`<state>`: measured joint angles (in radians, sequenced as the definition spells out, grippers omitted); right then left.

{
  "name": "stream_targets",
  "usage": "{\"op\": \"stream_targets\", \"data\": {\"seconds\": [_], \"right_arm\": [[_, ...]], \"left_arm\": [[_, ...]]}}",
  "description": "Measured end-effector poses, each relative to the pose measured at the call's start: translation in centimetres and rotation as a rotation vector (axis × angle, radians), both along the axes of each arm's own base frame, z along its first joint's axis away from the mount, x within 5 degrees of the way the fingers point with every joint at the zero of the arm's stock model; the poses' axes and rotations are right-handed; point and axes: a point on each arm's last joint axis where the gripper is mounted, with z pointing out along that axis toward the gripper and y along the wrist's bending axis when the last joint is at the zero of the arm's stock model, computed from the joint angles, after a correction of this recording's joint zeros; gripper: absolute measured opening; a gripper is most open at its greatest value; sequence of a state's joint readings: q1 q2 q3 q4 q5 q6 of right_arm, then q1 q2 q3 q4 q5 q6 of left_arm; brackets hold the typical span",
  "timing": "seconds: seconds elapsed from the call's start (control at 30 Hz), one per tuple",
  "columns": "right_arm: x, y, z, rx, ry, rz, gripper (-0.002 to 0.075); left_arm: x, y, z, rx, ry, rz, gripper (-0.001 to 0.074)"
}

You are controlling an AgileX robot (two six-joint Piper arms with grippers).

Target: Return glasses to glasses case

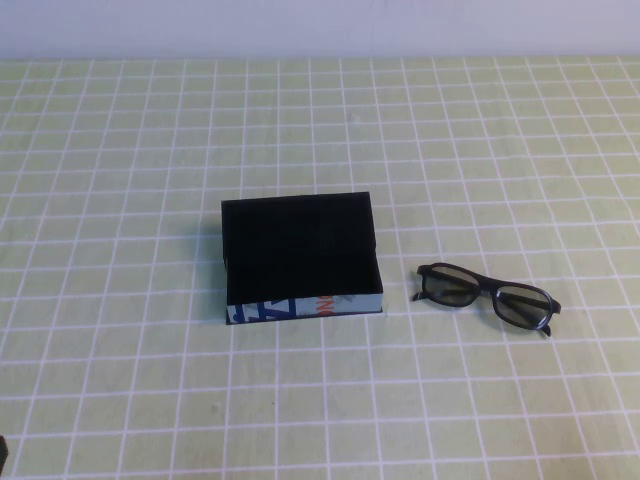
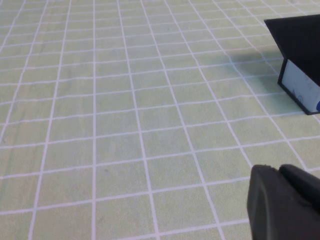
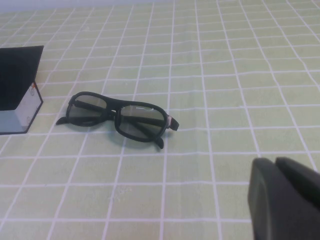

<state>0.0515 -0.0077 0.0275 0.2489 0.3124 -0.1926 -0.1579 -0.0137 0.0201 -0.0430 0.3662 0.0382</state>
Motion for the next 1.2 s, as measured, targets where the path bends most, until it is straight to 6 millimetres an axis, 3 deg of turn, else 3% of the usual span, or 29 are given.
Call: {"op": "stream_targets", "data": {"seconds": [0.83, 1.2], "right_arm": [[0.1, -0.1, 0.2, 0.007, -0.026, -0.009, -0.0018], [0.2, -1.3, 3.7, 0.046, -0.411, -0.143, -0.0018]], "left_arm": [[0.0, 0.0, 0.1, 0.002, -0.012, 0.001, -0.0004], [0.4, 0.0, 2.3, -0.039, -0.263, 0.011, -0.0004]]}}
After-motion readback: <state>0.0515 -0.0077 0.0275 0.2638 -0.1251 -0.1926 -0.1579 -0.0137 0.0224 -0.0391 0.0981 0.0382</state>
